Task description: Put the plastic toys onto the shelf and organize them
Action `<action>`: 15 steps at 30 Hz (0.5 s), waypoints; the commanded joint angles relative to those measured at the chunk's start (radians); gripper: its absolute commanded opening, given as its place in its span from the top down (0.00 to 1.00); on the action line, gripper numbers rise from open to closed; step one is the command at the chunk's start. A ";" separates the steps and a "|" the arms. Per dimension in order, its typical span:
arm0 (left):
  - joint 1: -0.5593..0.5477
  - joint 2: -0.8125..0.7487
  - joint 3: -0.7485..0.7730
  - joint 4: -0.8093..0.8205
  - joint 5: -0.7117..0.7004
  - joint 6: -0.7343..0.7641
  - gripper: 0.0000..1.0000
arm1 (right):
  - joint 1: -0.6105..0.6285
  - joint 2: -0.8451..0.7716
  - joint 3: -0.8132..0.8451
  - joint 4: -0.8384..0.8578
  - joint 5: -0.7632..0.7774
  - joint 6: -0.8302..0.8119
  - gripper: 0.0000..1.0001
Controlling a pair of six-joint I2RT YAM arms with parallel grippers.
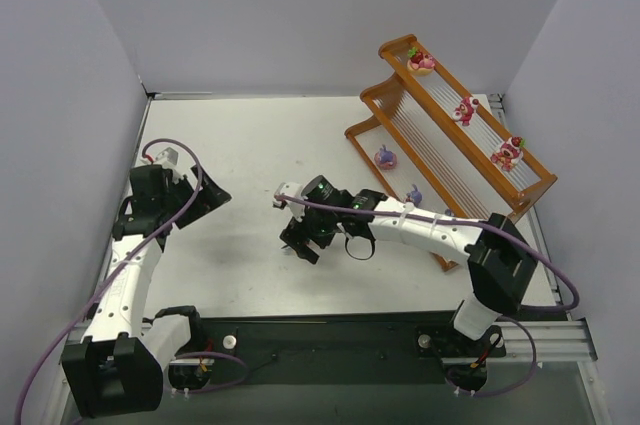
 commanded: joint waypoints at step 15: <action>0.005 0.048 0.101 -0.042 0.005 0.065 0.03 | 0.000 0.237 0.190 -0.018 0.021 -0.142 0.20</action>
